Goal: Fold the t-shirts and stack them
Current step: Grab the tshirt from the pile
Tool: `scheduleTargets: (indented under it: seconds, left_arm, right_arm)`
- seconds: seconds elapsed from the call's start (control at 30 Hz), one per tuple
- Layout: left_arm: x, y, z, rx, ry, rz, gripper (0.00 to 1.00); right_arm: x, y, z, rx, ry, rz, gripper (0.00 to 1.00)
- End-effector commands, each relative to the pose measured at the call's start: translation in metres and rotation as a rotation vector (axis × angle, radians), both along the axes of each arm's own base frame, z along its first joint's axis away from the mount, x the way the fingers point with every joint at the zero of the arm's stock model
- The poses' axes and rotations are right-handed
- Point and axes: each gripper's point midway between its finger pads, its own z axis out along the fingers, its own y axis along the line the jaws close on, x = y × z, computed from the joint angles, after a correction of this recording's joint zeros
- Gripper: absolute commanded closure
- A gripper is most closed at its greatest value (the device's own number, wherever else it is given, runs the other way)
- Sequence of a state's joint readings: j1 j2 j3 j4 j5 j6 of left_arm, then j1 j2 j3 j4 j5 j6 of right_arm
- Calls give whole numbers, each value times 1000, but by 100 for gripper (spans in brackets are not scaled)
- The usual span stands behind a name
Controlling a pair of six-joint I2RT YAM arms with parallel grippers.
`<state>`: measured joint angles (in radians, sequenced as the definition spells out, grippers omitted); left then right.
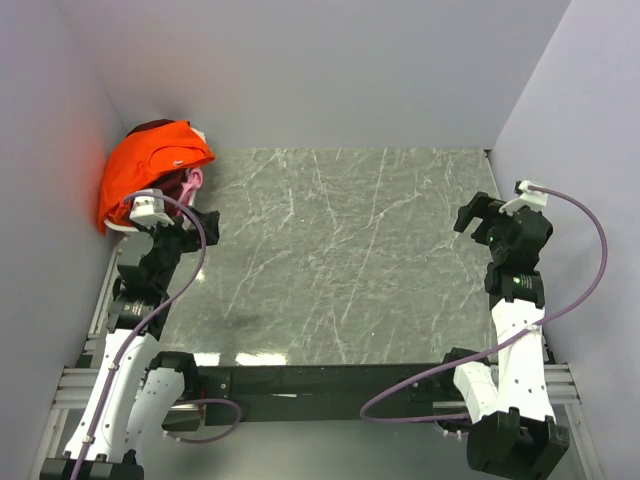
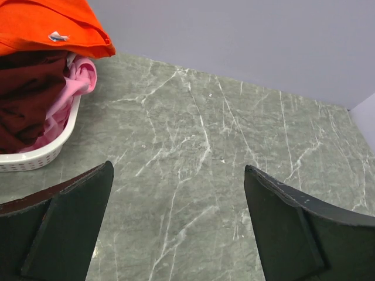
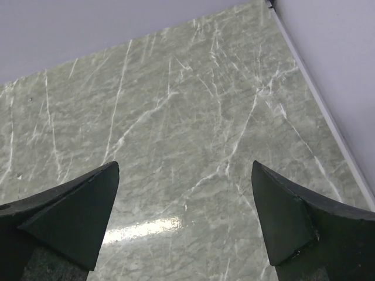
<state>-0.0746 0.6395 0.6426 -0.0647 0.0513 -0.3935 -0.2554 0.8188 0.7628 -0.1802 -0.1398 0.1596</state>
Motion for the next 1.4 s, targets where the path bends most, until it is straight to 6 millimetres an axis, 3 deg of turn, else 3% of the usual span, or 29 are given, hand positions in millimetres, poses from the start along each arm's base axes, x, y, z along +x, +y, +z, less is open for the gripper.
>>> scheduleTargets:
  seconds: [0.0, 0.27, 0.33, 0.37, 0.4, 0.47, 0.5, 0.57, 0.6, 0.63, 0.67, 0.7, 0.73, 0.77, 0.8, 0.83, 0.87, 0.9, 0.93, 1.0, 1.07, 1.3, 1.37]
  left_arm:
    - [3, 3, 11, 17, -38, 13, 1]
    - [16, 7, 10, -26, 10, 54, 1]
    - [25, 11, 13, -49, 26, 65, 1]
    - [29, 12, 15, -80, 34, 68, 1]
    - [39, 17, 8, -100, 68, 81, 0]
    - [51, 29, 24, -168, 67, 93, 1]
    - [64, 47, 15, -200, 103, 130, 0]
    - [79, 54, 31, -283, 91, 117, 2]
    - [94, 68, 17, -313, 137, 152, 2]
    - [104, 74, 31, -325, 115, 161, 3]
    - [113, 81, 31, -344, 127, 191, 5]
    - [128, 88, 8, -356, 207, 222, 6]
    - [139, 100, 26, -342, 185, 268, 7]
    - [148, 106, 23, -329, 207, 291, 10]
    - [157, 113, -9, -323, 318, 329, 12]
    - [168, 120, 9, -306, 300, 345, 14]
    - [174, 130, 4, -277, 328, 385, 20]
    - [184, 134, -21, -266, 409, 396, 24]
    - [187, 136, -14, -259, 439, 403, 26]
    - [196, 139, -26, -242, 498, 411, 34]
    - [193, 139, -38, -242, 549, 423, 36]
    - [180, 155, -46, -177, 563, 562, 36]
    - [179, 158, -58, -154, 608, 594, 35]
  right_arm:
    - [1, 1, 25, -4, -69, 2, 0]
    - [-5, 66, 56, -87, -122, 415, 0]
    - [-4, 73, 50, -92, -137, 459, 0]
    - [-4, 81, 36, -75, -123, 507, 0]
    - [-1, 82, 30, -71, -124, 523, 0]
    - [-2, 86, 17, -119, -99, 577, 0]
    - [-6, 89, 7, -117, -58, 598, 0]
    - [-12, 97, 0, -153, -34, 663, 0]
    - [-17, 106, -1, -157, -42, 719, 0]
    - [-20, 112, -3, -171, -41, 753, 0]
    - [-22, 115, -2, -173, -46, 760, 0]
    - [-22, 115, -2, -181, -50, 756, 0]
    - [-21, 116, -3, -188, -50, 754, 0]
    - [-21, 116, -2, -193, -52, 749, 0]
    - [-20, 115, -3, -197, -46, 744, 0]
    - [-19, 114, -5, -201, -37, 738, 0]
    - [-19, 114, -5, -199, -30, 739, 0]
    - [-18, 113, -7, -195, -19, 737, 0]
    - [-19, 115, -6, -204, -24, 752, 0]
    - [-20, 117, -10, -197, -7, 764, 0]
    - [-20, 118, -11, -198, -4, 769, 0]
    - [-19, 123, -15, -188, 14, 796, 0]
    - [-19, 124, -17, -185, 23, 798, 0]
